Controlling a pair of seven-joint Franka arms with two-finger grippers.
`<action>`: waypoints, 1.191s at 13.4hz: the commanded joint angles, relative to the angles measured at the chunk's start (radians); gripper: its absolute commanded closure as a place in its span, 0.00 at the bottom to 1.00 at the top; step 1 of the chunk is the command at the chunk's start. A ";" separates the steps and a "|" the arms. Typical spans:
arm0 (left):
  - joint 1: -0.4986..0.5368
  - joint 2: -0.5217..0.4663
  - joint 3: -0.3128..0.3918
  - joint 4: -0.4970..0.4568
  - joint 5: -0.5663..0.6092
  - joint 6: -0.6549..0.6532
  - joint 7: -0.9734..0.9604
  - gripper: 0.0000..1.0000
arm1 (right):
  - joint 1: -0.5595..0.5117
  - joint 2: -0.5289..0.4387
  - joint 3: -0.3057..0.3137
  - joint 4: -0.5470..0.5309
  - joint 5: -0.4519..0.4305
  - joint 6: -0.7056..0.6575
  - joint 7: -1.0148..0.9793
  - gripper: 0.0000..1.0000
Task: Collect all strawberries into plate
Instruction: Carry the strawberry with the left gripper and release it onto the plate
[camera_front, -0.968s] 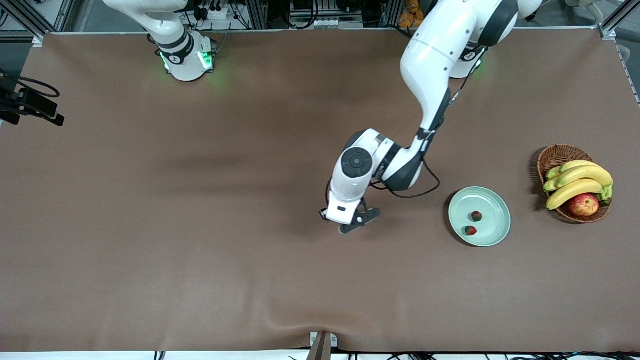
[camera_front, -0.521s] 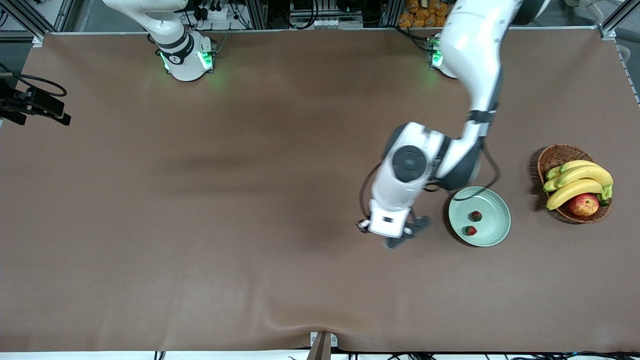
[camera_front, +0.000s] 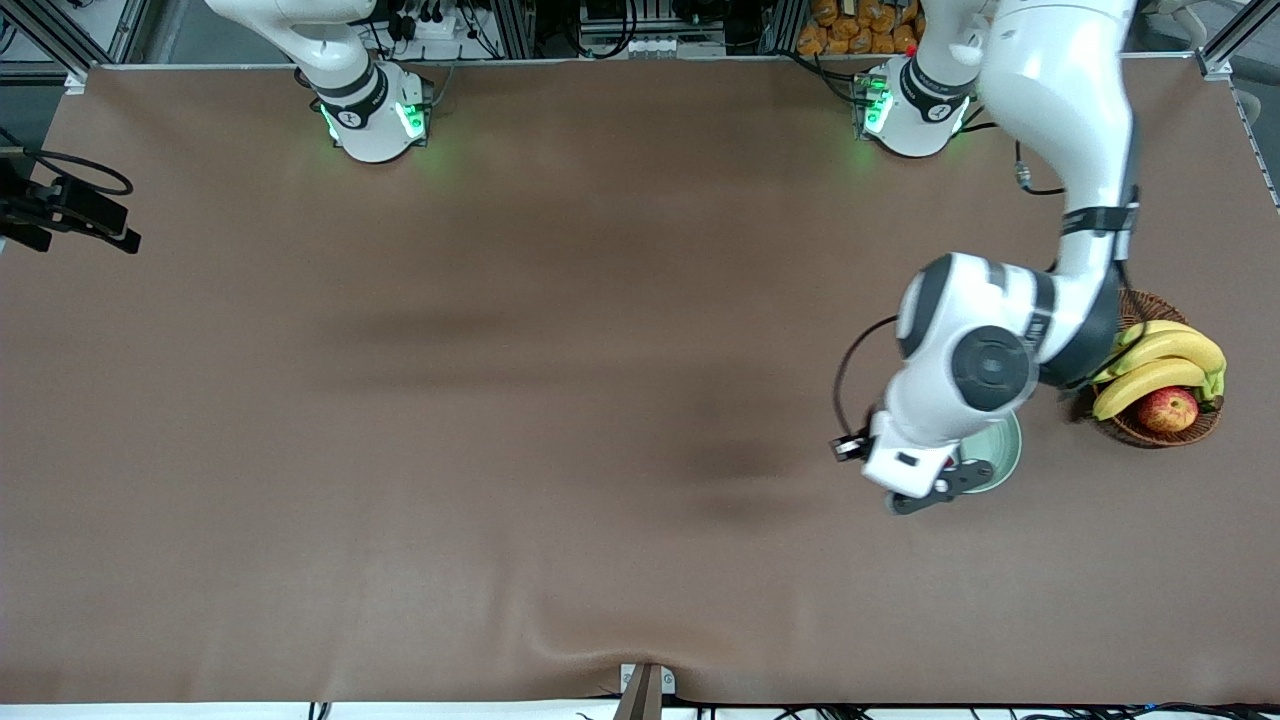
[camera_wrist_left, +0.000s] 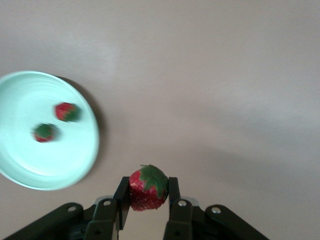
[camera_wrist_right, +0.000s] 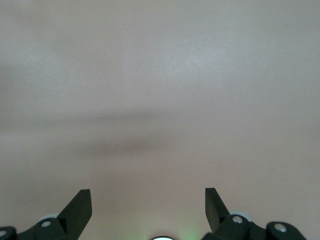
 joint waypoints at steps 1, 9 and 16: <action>0.082 -0.091 -0.014 -0.173 0.018 0.028 0.179 1.00 | -0.006 0.002 0.000 0.009 0.013 0.007 0.014 0.00; 0.197 -0.045 -0.015 -0.403 0.012 0.316 0.336 0.91 | -0.020 0.002 -0.004 0.011 0.003 0.031 0.013 0.00; 0.185 -0.045 -0.030 -0.388 -0.011 0.306 0.321 0.00 | -0.025 0.002 -0.003 0.011 0.010 0.031 0.014 0.00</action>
